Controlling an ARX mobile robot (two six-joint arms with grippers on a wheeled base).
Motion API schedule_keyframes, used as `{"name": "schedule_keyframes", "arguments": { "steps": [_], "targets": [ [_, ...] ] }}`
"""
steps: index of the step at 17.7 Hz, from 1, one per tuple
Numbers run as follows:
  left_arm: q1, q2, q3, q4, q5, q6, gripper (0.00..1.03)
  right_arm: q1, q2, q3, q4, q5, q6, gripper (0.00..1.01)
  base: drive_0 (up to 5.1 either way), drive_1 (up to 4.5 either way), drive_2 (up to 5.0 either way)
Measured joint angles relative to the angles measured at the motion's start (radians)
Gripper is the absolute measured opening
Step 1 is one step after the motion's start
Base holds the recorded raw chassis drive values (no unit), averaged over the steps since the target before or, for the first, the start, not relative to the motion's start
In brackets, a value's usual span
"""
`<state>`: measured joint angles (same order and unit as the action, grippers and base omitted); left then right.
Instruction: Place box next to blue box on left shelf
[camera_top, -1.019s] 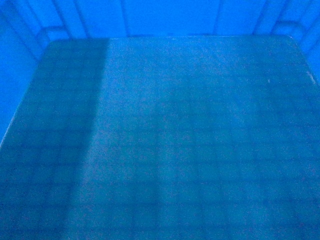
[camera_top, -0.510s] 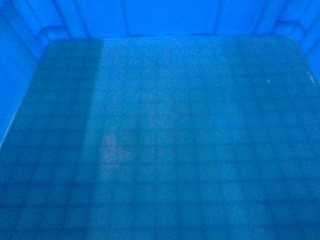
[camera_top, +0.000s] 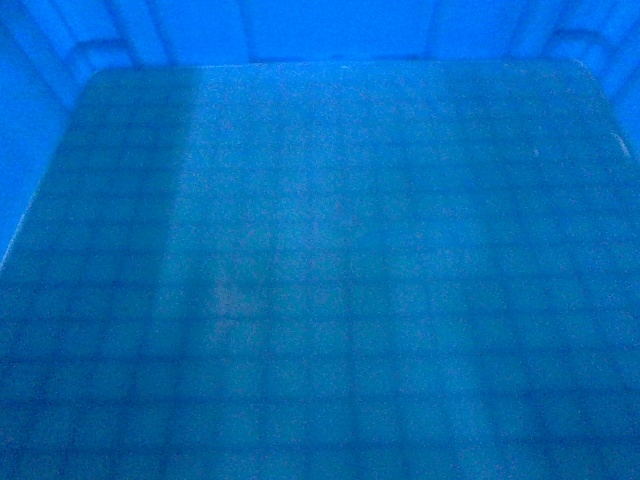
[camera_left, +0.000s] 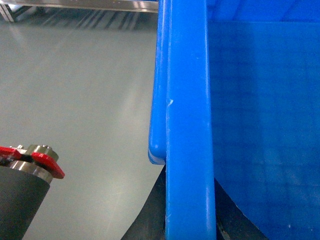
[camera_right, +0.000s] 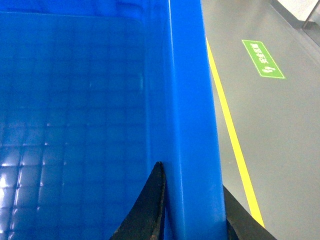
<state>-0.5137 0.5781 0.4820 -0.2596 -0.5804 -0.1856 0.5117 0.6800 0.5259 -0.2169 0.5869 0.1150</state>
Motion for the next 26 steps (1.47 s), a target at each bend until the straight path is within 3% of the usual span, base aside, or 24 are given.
{"name": "schedule_keyframes", "arguments": {
  "steps": [26],
  "targets": [
    [0.0, 0.003, 0.0, -0.002, 0.0, 0.002, 0.07, 0.0, 0.005, 0.0, -0.008, -0.003, 0.0, 0.14, -1.5, -1.47, -1.5]
  ]
}}
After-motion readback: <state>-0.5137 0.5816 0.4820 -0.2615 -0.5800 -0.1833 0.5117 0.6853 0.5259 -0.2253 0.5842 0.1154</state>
